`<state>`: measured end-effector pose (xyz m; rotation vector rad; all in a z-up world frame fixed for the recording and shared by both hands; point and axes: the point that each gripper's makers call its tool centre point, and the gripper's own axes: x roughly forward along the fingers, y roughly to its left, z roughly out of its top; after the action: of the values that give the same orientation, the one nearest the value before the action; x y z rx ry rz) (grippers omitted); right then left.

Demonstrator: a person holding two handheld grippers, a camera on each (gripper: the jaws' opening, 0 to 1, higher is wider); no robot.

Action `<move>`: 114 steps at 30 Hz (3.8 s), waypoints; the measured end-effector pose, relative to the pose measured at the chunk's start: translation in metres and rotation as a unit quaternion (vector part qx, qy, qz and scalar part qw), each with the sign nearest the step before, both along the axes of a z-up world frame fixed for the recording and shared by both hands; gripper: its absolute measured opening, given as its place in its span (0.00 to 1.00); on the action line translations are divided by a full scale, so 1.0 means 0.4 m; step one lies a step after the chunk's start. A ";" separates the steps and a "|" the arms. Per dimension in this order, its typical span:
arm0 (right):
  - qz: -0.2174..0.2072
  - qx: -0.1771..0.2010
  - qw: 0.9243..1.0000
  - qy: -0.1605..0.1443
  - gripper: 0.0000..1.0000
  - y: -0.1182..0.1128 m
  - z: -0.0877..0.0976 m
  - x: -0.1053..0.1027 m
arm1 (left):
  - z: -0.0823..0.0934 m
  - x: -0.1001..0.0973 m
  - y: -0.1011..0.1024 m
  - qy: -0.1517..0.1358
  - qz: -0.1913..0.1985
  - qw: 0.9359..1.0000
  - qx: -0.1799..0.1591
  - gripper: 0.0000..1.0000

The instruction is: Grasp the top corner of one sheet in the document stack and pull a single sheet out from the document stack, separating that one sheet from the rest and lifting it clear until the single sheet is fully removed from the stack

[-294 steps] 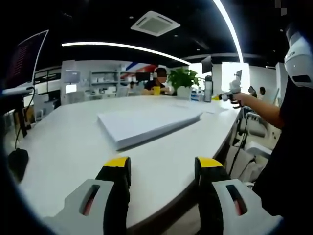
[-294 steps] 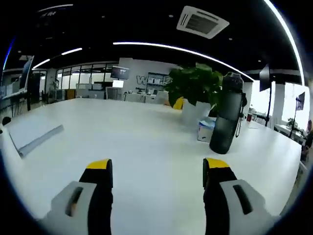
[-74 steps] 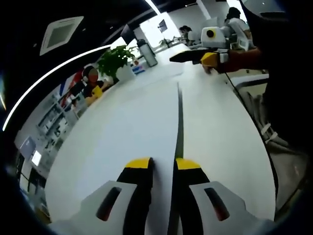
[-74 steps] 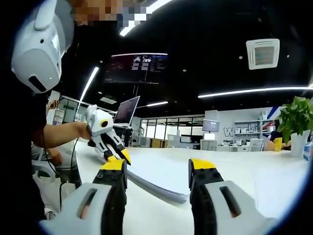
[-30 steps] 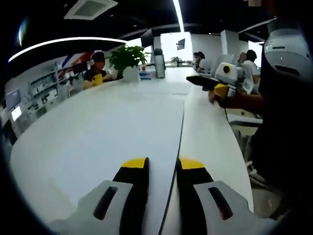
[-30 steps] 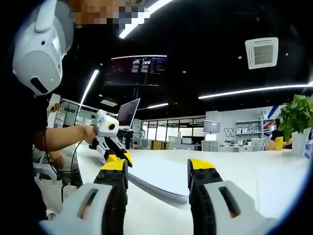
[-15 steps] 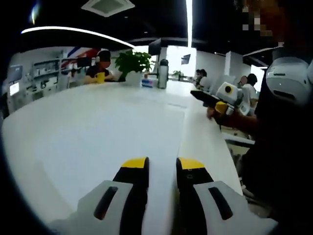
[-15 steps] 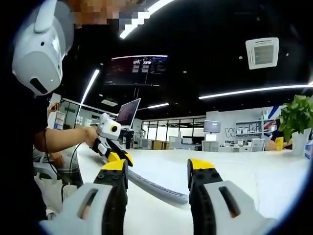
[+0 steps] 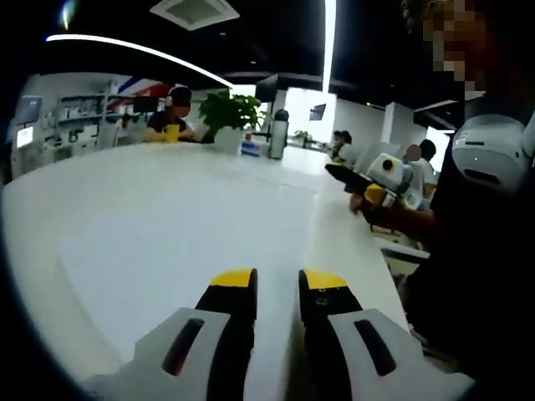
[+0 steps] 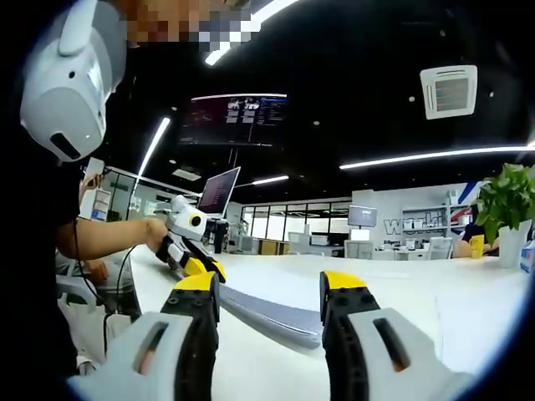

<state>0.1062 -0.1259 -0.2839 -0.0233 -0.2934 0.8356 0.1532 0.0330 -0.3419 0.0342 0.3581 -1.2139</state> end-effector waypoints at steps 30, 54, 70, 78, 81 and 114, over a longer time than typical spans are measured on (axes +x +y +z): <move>-0.081 -0.077 0.993 0.025 0.44 -0.015 -0.048 0.056 | 0.008 -0.006 0.002 0.002 -0.018 1.000 -0.025 0.18; -0.163 -0.338 0.920 -0.112 0.42 0.024 -0.028 0.111 | 0.005 -0.001 -0.001 -0.004 -0.013 0.999 -0.032 0.17; -0.154 -0.473 0.845 -0.198 0.35 0.097 -0.069 0.158 | 0.009 -0.006 0.005 -0.004 -0.014 0.999 -0.034 0.17; -0.120 -0.509 0.805 -0.279 0.21 0.134 -0.091 0.146 | 0.012 -0.006 0.006 -0.005 -0.015 0.999 -0.036 0.17; -0.130 -0.475 0.826 -0.274 0.18 0.115 -0.093 0.159 | 0.012 -0.006 0.005 -0.006 -0.015 0.999 -0.036 0.17; -0.127 -0.467 0.835 -0.264 0.05 0.130 -0.112 0.159 | 0.012 -0.001 0.009 -0.012 -0.017 0.999 -0.042 0.17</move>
<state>0.1697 -0.0740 -0.3286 -1.2085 -0.3628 0.6212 0.1530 0.0366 -0.3370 -0.0174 0.2858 -1.2594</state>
